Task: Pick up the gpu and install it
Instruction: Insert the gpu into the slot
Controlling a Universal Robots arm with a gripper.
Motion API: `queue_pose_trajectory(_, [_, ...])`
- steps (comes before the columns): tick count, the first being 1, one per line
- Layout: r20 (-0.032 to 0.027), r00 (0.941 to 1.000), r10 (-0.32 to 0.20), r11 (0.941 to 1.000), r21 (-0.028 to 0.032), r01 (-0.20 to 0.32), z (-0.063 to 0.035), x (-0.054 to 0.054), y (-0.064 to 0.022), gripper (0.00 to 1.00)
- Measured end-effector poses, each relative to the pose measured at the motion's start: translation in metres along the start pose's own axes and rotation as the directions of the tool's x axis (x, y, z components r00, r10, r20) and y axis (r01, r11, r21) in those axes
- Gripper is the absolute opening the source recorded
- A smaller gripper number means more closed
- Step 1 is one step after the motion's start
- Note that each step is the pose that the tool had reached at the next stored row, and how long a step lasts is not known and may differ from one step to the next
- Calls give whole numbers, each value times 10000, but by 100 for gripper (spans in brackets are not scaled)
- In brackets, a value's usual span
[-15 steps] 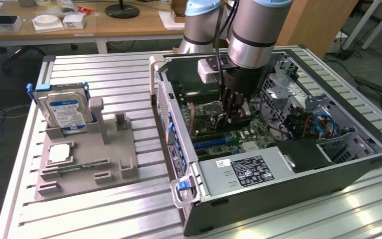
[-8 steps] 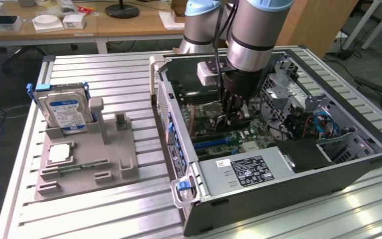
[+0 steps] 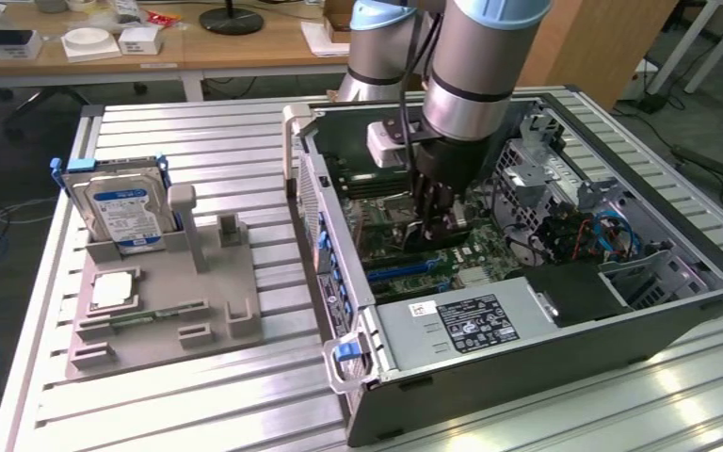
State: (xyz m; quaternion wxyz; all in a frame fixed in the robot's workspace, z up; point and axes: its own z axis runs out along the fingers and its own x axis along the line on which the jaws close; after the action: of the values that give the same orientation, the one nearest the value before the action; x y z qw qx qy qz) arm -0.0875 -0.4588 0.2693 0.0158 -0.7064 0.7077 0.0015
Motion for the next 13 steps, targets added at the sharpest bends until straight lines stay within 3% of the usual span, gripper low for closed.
queue_pose_trajectory(13, [-1,10000,0,10000,-1,0,142,5,12,27])
